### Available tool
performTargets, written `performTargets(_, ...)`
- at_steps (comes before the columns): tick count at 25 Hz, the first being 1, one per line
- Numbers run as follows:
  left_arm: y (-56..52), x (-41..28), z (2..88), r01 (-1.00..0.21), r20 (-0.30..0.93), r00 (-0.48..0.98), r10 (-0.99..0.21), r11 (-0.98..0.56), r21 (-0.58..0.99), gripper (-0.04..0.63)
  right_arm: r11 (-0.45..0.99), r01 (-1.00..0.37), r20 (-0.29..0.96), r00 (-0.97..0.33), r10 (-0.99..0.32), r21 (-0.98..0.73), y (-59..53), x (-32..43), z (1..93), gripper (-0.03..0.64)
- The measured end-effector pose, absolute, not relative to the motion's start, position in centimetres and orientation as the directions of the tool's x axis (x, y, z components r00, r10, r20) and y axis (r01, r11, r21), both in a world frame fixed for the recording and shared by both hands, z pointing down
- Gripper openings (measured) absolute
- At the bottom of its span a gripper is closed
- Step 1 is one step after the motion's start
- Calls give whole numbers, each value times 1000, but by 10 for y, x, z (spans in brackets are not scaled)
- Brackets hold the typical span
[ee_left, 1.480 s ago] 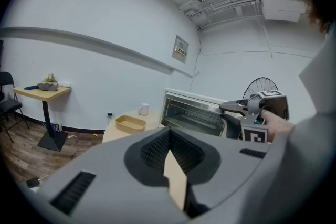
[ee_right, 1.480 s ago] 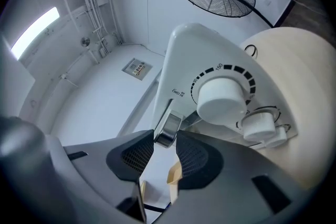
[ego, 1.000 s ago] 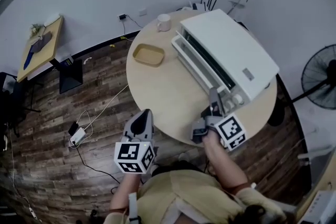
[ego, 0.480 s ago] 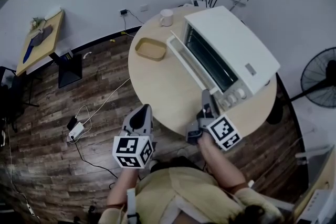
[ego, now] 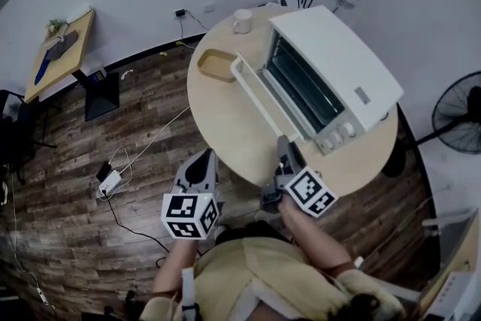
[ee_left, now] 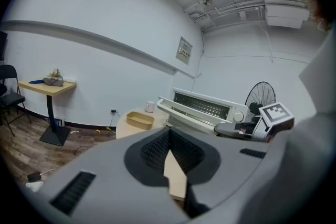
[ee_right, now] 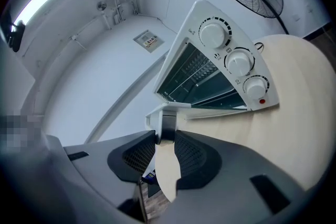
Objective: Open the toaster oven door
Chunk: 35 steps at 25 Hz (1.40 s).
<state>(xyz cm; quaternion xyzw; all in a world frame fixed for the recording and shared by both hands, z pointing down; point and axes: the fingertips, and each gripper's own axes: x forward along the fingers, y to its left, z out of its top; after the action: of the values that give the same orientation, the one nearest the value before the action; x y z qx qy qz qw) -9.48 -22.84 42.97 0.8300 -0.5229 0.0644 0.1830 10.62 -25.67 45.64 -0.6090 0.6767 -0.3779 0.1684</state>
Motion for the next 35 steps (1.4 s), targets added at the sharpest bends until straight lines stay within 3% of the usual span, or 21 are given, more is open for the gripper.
performTargets(7,-220,-98,437,-896,315,435,-843,-374,239,2,-18,-688,260,-250,-933,-726,-249,87,478,109)
performTargets(35,-195,-101,476,-928,405,366,-838,-298,222,2,75,-870,447,-322,-835,-487,-227,55,568,101)
